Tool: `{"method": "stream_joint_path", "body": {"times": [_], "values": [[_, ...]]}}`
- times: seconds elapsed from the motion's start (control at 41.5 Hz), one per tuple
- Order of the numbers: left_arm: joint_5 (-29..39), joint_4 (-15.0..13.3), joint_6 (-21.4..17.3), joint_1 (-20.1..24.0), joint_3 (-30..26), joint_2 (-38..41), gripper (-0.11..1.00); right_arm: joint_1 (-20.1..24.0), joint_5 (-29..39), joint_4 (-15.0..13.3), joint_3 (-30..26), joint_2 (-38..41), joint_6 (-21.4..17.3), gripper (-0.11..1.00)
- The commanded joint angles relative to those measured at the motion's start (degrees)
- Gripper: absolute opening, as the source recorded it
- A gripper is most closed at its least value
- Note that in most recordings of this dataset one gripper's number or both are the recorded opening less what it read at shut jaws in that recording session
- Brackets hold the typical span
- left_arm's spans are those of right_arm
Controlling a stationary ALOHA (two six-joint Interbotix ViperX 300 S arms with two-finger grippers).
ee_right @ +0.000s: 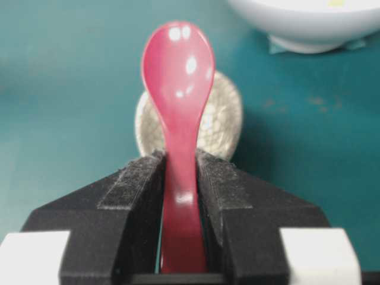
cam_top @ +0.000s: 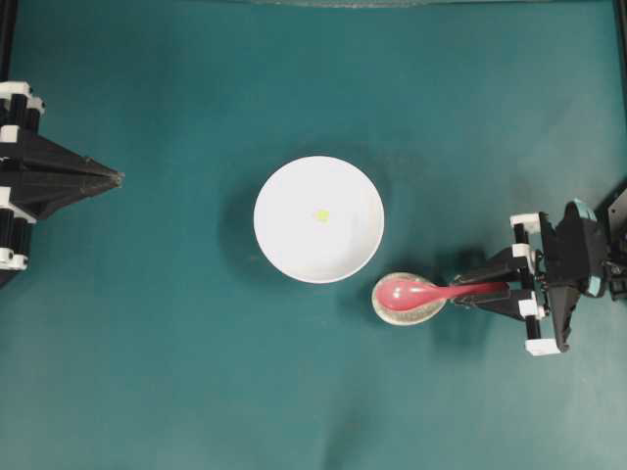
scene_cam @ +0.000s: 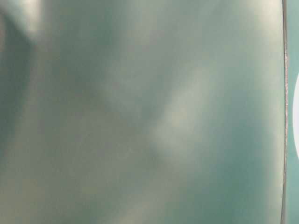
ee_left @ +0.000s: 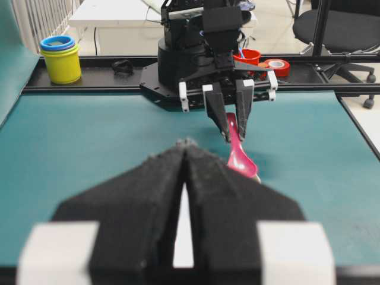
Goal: Scoop the yellow hexagonal prism block from the bowl with a spoon using the right arm.
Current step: 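Carry the spoon over the white bowl and lower its bowl inside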
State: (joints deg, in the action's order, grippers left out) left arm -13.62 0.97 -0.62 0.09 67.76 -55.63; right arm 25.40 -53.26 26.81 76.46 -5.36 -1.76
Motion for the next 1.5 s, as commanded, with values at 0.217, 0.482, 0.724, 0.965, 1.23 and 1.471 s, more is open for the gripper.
{"method": "stream_joint_path", "body": {"times": [0.217,0.482,0.724,0.965,1.23,1.471], "values": [[-0.26,0.18,0.09,0.09,-0.97,0.35,0.01,-10.02,25.49,-0.09,-7.03,-14.5,4.83,0.23],[-0.09,0.18,0.35,0.09,-1.05,0.0,0.01,-19.6,49.92,-0.44,-18.63,-23.47,11.34,0.23],[-0.09,0.18,-0.18,0.09,-1.05,0.0,0.01,-30.5,68.73,-2.81,-28.21,-22.15,13.27,0.23],[-0.09,0.18,-0.18,0.09,-0.97,0.53,0.01,-35.68,79.19,-3.34,-35.6,-15.64,12.92,0.23],[-0.35,0.18,-0.18,0.09,-0.97,0.53,0.01,-36.39,90.18,-3.78,-44.21,-7.03,12.48,0.23],[-0.35,0.18,-0.18,0.09,-0.88,0.53,0.01,-36.3,95.1,-5.1,-49.13,-2.02,12.39,0.23]]}}
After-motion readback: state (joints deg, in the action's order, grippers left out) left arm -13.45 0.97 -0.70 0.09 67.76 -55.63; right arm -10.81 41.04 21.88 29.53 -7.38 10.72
